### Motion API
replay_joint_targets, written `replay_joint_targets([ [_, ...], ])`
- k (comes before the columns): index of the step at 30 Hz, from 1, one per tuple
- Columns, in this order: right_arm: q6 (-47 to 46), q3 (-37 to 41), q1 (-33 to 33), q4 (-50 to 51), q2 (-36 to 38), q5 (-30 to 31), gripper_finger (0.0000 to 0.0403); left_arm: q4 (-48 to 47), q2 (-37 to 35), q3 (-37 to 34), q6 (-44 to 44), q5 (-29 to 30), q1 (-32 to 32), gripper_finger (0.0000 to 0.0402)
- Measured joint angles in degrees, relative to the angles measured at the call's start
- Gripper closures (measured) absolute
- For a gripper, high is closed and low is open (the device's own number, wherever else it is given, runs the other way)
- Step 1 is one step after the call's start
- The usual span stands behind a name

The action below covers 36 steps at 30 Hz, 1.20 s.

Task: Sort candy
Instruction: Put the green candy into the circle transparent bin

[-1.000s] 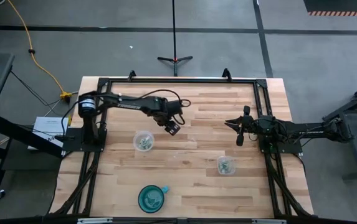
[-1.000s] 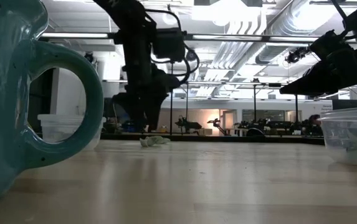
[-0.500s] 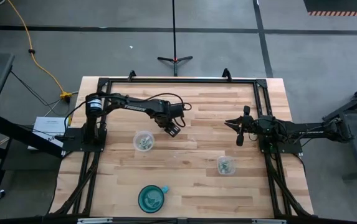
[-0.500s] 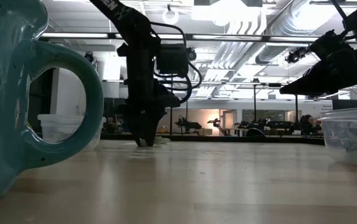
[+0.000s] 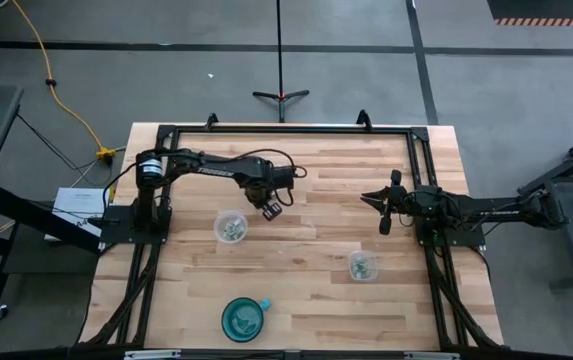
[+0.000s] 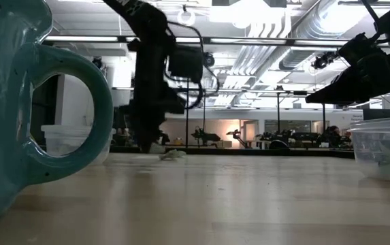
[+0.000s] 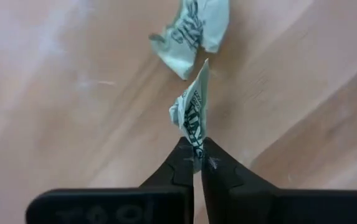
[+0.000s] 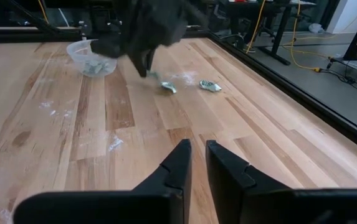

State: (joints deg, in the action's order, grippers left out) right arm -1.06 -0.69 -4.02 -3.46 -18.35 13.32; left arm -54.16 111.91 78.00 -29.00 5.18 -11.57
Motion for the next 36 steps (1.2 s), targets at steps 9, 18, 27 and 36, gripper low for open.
replay_joint_targets([
  [9,0.0,0.0,0.0,0.3,0.0,0.0,0.0368,-21.4,-5.1,7.6,5.5,0.8,3.8,0.0353],
  [18,0.0,0.0,0.0,0.3,0.0,0.0,0.0362,-32.8,-7.9,8.5,-0.1,-3.0,12.1,0.0357],
  [27,0.0,0.0,0.0,0.3,0.0,0.0,0.0368,-32.8,-7.8,8.5,-1.0,-4.8,14.9,0.0275],
  [36,0.0,0.0,0.0,0.3,0.0,0.0,0.0362,-17.3,-7.8,8.4,5.2,0.5,12.0,0.0202],
])
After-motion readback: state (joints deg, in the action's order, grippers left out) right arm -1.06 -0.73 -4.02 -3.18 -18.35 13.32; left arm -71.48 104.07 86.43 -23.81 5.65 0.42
